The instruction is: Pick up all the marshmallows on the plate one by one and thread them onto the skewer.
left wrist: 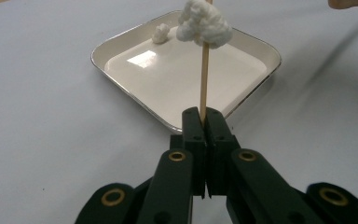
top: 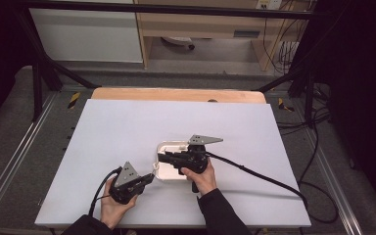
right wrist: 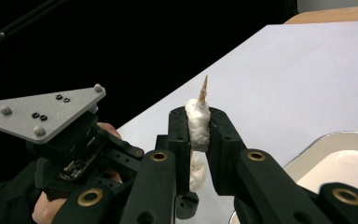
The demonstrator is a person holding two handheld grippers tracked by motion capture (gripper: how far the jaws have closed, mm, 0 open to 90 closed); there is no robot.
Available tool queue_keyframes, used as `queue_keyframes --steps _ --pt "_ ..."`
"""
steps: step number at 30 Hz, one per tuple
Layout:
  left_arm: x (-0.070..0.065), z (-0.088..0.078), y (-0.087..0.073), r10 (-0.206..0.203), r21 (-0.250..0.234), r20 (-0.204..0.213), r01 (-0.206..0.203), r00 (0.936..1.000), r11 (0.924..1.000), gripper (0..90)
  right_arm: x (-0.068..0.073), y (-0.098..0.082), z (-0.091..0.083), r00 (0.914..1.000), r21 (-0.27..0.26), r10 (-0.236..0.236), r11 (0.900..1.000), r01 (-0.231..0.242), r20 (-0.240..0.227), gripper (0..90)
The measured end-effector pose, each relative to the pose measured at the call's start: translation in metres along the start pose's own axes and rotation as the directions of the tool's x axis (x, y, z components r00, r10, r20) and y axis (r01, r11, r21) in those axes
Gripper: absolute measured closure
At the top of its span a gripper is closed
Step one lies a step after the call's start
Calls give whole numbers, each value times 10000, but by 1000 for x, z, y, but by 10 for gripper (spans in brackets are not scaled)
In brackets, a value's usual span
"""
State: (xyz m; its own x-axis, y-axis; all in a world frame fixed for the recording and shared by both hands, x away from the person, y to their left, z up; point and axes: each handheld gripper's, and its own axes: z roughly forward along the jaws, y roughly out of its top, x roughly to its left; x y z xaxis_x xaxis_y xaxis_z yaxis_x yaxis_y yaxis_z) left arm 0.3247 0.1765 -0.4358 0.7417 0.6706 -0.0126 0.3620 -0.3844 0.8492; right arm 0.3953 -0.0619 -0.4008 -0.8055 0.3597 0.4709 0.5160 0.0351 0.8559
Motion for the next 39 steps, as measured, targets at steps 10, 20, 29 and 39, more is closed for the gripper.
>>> queue_keyframes --steps 10,20,29,39 --pt "-2 -4 9 95 -421 -265 -106 9996 9991 888 -2 -11 9 9999 860 104 9962 -97 -76 803" --pt "1 -5 5 -149 -509 -176 140 9997 9986 887 -4 -15 12 9976 748 3 9972 -55 699 473" --pt "12 -9 3 -609 -550 -411 586 9973 9968 888 2 -12 5 9935 1047 -621 9931 520 955 232" --pt "13 -9 0 -601 -397 -327 588 9977 9975 887 -12 2 -10 9551 1799 -1623 9764 1192 2481 114"
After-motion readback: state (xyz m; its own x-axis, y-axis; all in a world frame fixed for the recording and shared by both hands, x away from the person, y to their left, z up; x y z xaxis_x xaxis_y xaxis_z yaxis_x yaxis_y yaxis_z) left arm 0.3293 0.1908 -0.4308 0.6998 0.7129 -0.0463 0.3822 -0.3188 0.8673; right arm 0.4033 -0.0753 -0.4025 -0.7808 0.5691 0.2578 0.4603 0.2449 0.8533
